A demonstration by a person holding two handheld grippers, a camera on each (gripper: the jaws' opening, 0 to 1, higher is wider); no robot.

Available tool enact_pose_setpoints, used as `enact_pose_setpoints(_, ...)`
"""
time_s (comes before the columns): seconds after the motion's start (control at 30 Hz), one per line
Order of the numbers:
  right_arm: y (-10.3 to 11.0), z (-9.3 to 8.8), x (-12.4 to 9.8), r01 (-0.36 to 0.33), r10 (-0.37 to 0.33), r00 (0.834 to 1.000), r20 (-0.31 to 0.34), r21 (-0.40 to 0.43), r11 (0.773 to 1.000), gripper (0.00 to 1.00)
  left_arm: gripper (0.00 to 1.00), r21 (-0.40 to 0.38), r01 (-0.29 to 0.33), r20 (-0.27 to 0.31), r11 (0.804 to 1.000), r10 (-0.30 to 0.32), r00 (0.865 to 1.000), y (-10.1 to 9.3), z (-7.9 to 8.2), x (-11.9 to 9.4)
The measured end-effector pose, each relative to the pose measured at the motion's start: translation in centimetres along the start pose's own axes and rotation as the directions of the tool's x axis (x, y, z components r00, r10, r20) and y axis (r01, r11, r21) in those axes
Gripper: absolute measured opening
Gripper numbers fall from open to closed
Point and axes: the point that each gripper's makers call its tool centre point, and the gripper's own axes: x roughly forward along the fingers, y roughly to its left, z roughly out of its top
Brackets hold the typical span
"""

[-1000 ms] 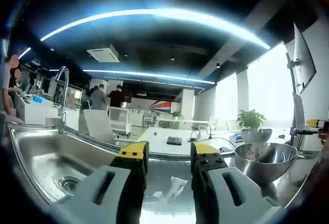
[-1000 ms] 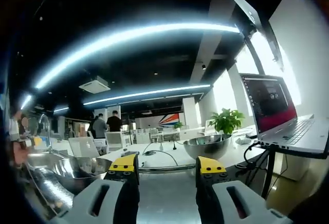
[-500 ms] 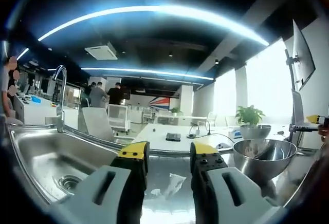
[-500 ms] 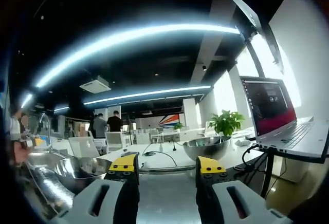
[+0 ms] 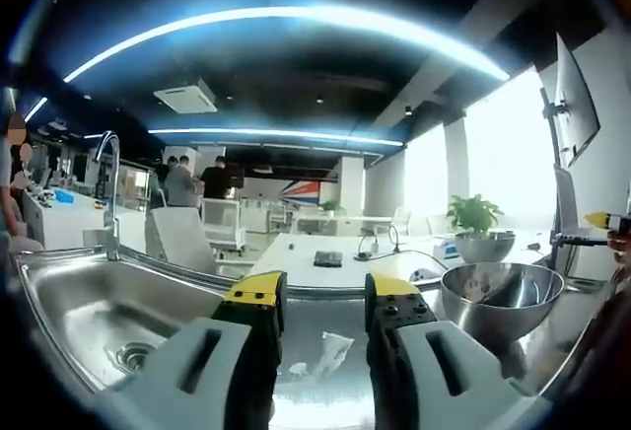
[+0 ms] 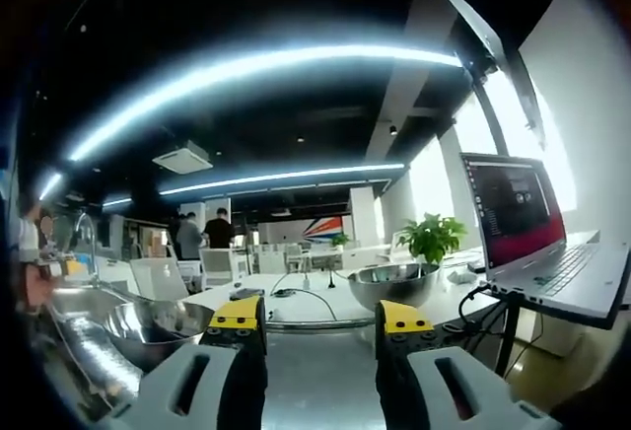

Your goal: Pick up bowl with dirty water move over sink pour dirty water into sink return bowl to place

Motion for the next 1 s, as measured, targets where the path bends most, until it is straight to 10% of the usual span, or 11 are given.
enact_pose_setpoints(1.0,-0.4,3.0,1.5,-0.036,0.031,0.999,-0.043,-0.116,0.993,0.38,0.24,0.111,0.092,-0.075,0.99,-0.084,0.994,-0.5,2.1,1.3)
